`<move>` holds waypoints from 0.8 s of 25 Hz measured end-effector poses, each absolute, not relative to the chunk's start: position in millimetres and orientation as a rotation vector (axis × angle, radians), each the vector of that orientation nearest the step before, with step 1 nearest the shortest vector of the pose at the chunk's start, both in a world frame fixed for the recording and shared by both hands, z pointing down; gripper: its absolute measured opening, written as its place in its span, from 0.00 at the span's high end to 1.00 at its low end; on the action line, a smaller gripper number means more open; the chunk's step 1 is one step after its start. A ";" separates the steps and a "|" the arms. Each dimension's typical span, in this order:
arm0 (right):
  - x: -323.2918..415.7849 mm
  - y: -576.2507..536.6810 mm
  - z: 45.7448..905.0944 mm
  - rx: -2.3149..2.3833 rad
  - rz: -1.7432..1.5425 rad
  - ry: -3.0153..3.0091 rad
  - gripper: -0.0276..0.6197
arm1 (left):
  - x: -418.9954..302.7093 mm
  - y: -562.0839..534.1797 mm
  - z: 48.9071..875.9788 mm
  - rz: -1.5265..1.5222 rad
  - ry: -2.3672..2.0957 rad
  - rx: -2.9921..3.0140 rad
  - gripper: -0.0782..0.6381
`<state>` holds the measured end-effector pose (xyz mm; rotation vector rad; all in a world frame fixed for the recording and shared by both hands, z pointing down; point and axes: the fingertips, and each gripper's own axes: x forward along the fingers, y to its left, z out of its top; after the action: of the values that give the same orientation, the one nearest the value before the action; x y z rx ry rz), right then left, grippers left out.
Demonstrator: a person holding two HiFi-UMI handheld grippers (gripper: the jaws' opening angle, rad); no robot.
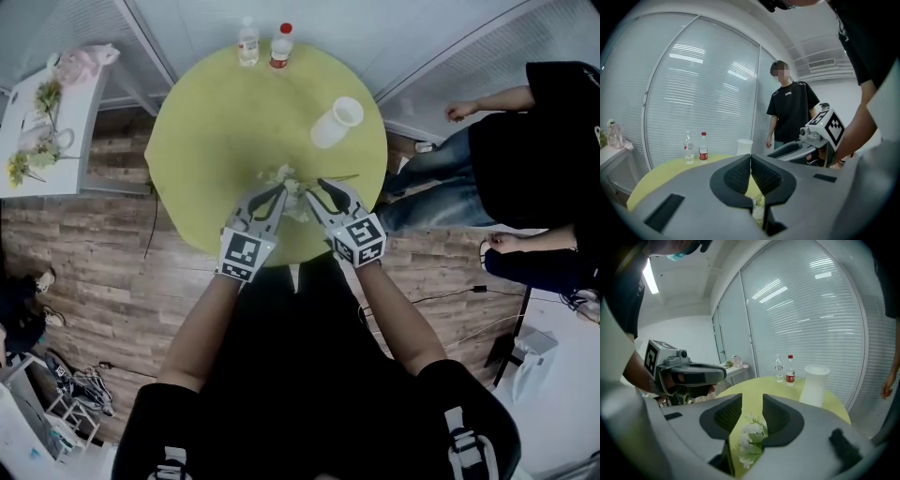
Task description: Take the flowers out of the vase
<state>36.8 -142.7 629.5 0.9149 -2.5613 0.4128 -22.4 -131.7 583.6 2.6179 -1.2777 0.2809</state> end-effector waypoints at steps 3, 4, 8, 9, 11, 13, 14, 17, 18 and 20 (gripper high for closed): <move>39.3 -131.1 595.0 0.927 0.367 -2.605 0.76 | -21.8 -120.5 557.6 0.260 -1.257 2.656 0.87; 40.8 -127.7 583.0 0.935 0.356 -2.624 0.76 | -20.8 -116.8 549.3 0.256 -1.250 2.671 0.87; 48.3 -121.0 531.0 1.009 0.330 -2.711 0.81 | -17.6 -110.5 516.6 0.253 -1.221 2.726 0.87; 50.2 -119.5 517.9 1.034 0.311 -2.727 0.84 | -16.7 -109.9 507.9 0.246 -1.211 2.739 0.87; 53.1 -115.7 493.7 1.072 0.273 -2.759 0.87 | -14.3 -108.6 490.2 0.231 -1.194 2.764 0.87; 54.6 -111.0 473.4 1.079 0.243 -2.797 0.90 | -10.0 -106.9 473.4 0.216 -1.175 2.791 0.87; 55.5 -108.9 464.8 1.076 0.227 -2.815 0.90 | -6.9 -106.0 465.6 0.207 -1.163 2.804 0.87; 58.7 -104.6 445.3 1.066 0.190 -2.860 0.91 | 2.6 -102.6 445.8 0.172 -1.126 2.835 0.87; 59.9 -103.9 440.3 1.065 0.183 -2.869 0.91 | 5.2 -101.4 439.8 0.160 -1.115 2.843 0.87; 62.3 -103.1 432.2 1.060 0.174 -2.881 0.92 | 10.1 -99.6 428.4 0.136 -1.094 2.857 0.87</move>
<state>62.3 -103.1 432.2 1.0599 -2.8808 0.1737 10.1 -99.6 428.4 2.8574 -1.0937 0.1365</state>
